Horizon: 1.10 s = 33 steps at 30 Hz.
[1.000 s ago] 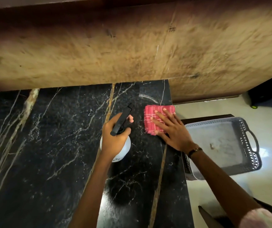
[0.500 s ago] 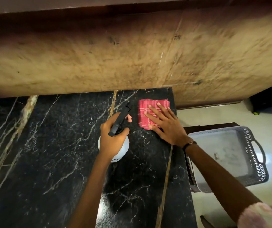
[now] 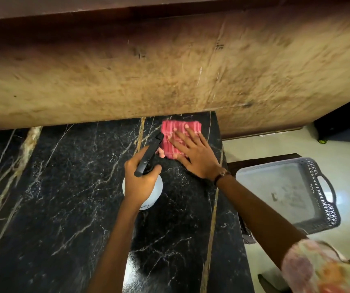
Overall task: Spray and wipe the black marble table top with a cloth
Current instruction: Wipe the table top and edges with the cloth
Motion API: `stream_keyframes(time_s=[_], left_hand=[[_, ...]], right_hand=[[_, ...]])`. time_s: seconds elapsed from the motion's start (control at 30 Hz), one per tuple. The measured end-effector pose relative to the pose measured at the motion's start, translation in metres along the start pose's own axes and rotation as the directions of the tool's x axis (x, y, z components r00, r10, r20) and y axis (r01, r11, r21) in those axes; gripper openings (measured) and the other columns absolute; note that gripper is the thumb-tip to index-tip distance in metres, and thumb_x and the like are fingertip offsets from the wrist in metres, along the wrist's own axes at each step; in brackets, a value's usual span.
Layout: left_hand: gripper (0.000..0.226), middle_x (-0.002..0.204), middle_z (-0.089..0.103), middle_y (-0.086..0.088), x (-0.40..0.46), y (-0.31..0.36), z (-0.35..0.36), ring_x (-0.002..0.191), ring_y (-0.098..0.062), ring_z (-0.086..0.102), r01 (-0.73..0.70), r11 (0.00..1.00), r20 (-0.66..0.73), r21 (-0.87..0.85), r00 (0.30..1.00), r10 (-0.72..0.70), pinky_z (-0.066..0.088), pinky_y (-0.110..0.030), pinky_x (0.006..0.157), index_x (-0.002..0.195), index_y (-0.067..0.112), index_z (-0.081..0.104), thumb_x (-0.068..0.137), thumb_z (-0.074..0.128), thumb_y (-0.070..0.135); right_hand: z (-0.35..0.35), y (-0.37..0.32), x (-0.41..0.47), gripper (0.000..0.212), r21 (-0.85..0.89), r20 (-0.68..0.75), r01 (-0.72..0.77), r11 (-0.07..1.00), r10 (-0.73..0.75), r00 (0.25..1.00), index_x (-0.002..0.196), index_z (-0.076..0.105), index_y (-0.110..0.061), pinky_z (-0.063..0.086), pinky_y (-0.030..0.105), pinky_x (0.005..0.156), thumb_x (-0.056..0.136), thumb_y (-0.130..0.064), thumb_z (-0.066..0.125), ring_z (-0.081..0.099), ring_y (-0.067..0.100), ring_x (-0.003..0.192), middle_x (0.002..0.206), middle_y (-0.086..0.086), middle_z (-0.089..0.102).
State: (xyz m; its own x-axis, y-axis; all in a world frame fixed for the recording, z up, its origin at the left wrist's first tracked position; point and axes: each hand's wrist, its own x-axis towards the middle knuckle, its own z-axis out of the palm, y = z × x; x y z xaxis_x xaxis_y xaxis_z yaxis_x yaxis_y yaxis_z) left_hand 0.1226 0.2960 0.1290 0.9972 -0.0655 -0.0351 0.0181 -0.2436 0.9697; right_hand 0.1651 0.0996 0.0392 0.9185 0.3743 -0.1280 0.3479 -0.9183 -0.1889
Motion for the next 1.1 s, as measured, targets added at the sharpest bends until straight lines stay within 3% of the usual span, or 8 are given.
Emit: stream_keyframes(time_s=[0.1, 0.33, 0.47, 0.6, 0.67, 0.73, 0.87, 1.1], left_hand=[[0.037, 0.089, 0.067, -0.01, 0.0, 0.001, -0.002, 0.056, 0.0, 0.054, 0.004, 1.0, -0.009, -0.025, 1.0, -0.005, 0.041, -0.023, 0.064, 0.094, 0.008, 0.064, 0.075, 0.052, -0.022], [0.026, 0.088, 0.066, -0.009, -0.004, -0.003, -0.009, 0.058, 0.001, 0.055, -0.068, 0.995, -0.011, -0.073, 0.998, 0.067, 0.04, -0.015, 0.062, 0.091, 0.003, 0.063, 0.072, 0.052, -0.012], [0.03, 0.088, 0.067, -0.002, -0.007, -0.01, -0.009, 0.056, -0.001, 0.053, -0.122, 0.988, 0.001, -0.1, 0.992, 0.122, 0.041, -0.017, 0.059, 0.092, 0.007, 0.064, 0.072, 0.052, -0.011], [0.034, 0.086, 0.066, -0.004, -0.009, -0.014, -0.014, 0.043, -0.026, 0.039, -0.111, 0.983, -0.04, -0.148, 0.994, 0.106, 0.036, -0.035, 0.046, 0.091, 0.019, 0.064, 0.072, 0.051, -0.006], [0.032, 0.087, 0.066, -0.007, -0.01, -0.013, -0.015, 0.043, -0.03, 0.037, -0.108, 0.983, -0.057, -0.149, 0.993, 0.101, 0.035, -0.036, 0.046, 0.092, 0.015, 0.064, 0.072, 0.05, -0.007], [0.028, 0.086, 0.066, -0.007, -0.011, -0.01, -0.015, 0.044, -0.026, 0.041, -0.115, 0.986, -0.054, -0.121, 0.993, 0.109, 0.036, -0.034, 0.046, 0.092, 0.005, 0.064, 0.072, 0.05, -0.009], [0.027, 0.088, 0.064, -0.003, -0.011, -0.009, -0.01, 0.062, 0.006, 0.056, -0.151, 0.984, -0.064, -0.097, 0.987, 0.145, 0.038, -0.006, 0.066, 0.091, -0.001, 0.064, 0.072, 0.051, -0.014], [0.029, 0.083, 0.066, 0.008, -0.009, -0.015, -0.01, 0.048, -0.004, 0.046, -0.104, 0.983, -0.086, -0.151, 0.992, 0.092, 0.038, -0.018, 0.054, 0.092, 0.01, 0.064, 0.072, 0.051, -0.008]], right_hand=[[0.0, 0.027, -0.034, 0.055, -0.026, -0.006, 0.025, 0.999, -0.025, 1.0, 0.149, 0.018, -0.035, 0.006, 0.047, 0.121, 0.097, -0.051, 0.027, 0.003, 0.023, 0.149, 0.159, -0.004, 0.012], [-0.016, 0.037, 0.043, 0.056, 0.123, -0.065, -0.371, 0.92, 0.381, 0.922, 0.149, 0.025, -0.031, 0.006, 0.053, 0.119, 0.098, -0.044, 0.042, 0.005, 0.029, 0.148, 0.159, 0.0, 0.019], [-0.022, -0.001, 0.096, 0.052, 0.107, -0.008, -0.258, 0.96, 0.261, 0.965, 0.145, 0.034, -0.031, 0.013, 0.055, 0.115, 0.097, -0.049, 0.039, 0.03, 0.032, 0.138, 0.149, 0.001, 0.04], [-0.027, 0.007, 0.092, 0.053, 0.08, 0.007, -0.181, 0.98, 0.181, 0.983, 0.147, 0.03, -0.032, 0.017, 0.051, 0.114, 0.097, -0.049, 0.04, 0.032, 0.029, 0.136, 0.149, 0.001, 0.04], [-0.032, 0.037, 0.075, 0.052, 0.071, -0.01, -0.236, 0.969, 0.237, 0.971, 0.146, 0.032, -0.029, 0.017, 0.05, 0.114, 0.098, -0.046, 0.04, 0.032, 0.031, 0.137, 0.149, 0.004, 0.04], [-0.037, 0.066, 0.058, 0.05, 0.079, -0.023, -0.331, 0.94, 0.334, 0.942, 0.144, 0.036, -0.024, 0.019, 0.049, 0.114, 0.098, -0.044, 0.04, 0.033, 0.034, 0.135, 0.147, 0.009, 0.042], [-0.037, 0.075, 0.064, 0.048, 0.06, 0.0, -0.385, 0.921, 0.386, 0.923, 0.142, 0.039, -0.021, 0.022, 0.051, 0.11, 0.099, -0.043, 0.037, 0.036, 0.039, 0.13, 0.143, 0.012, 0.045], [-0.01, -0.036, 0.125, 0.052, 0.082, 0.04, -0.177, 0.981, 0.174, 0.984, 0.143, 0.034, -0.027, 0.009, 0.06, 0.114, 0.098, -0.052, 0.029, 0.031, 0.034, 0.134, 0.146, 0.005, 0.04]])
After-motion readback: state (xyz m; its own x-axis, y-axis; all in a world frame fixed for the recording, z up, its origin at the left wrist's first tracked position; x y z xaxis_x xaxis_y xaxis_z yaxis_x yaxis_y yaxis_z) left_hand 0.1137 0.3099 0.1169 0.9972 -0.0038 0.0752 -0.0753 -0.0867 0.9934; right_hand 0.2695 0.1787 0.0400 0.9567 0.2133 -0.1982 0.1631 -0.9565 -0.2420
